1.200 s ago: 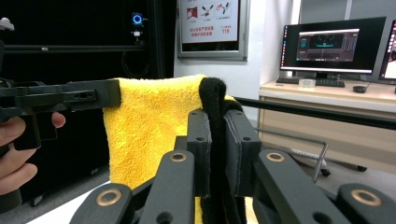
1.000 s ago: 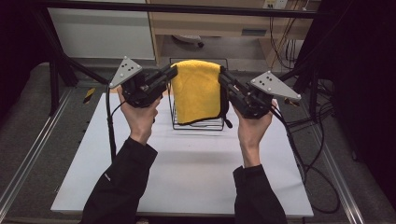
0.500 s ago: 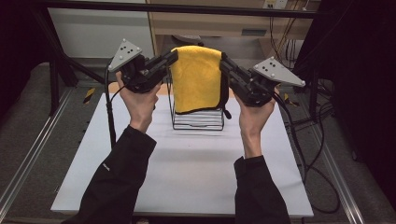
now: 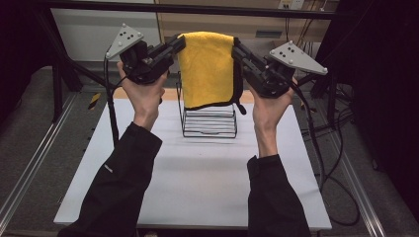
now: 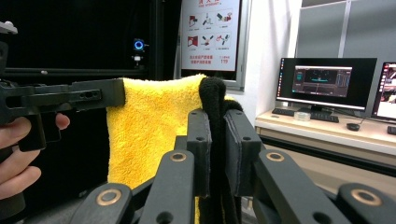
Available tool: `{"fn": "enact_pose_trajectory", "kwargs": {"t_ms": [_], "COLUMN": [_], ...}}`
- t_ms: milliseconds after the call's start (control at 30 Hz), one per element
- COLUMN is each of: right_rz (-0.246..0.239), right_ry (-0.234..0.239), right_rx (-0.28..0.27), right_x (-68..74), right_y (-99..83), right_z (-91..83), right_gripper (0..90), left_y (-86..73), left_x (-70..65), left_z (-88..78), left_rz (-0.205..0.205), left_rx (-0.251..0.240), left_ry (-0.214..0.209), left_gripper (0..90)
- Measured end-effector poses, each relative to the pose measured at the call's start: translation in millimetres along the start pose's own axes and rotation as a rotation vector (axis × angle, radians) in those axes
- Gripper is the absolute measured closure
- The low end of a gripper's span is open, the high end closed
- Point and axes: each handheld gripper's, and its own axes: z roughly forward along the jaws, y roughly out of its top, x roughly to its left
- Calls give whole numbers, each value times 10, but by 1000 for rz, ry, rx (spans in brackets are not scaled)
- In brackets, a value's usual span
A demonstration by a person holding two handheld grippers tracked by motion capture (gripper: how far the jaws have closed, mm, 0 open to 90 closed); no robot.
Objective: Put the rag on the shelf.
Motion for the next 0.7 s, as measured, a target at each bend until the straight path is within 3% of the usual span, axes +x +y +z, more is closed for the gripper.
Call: {"fn": "enact_pose_trajectory", "kwargs": {"t_ms": [700], "right_rz": [7], "right_ry": [-17], "right_rx": [-33], "right_x": [-165], "right_y": [225], "right_z": [383], "right_gripper": [815], "left_y": [289], "left_x": [183], "left_z": [246], "left_rz": [35], "left_rx": [-29], "left_ry": [53], "left_gripper": [827]}}
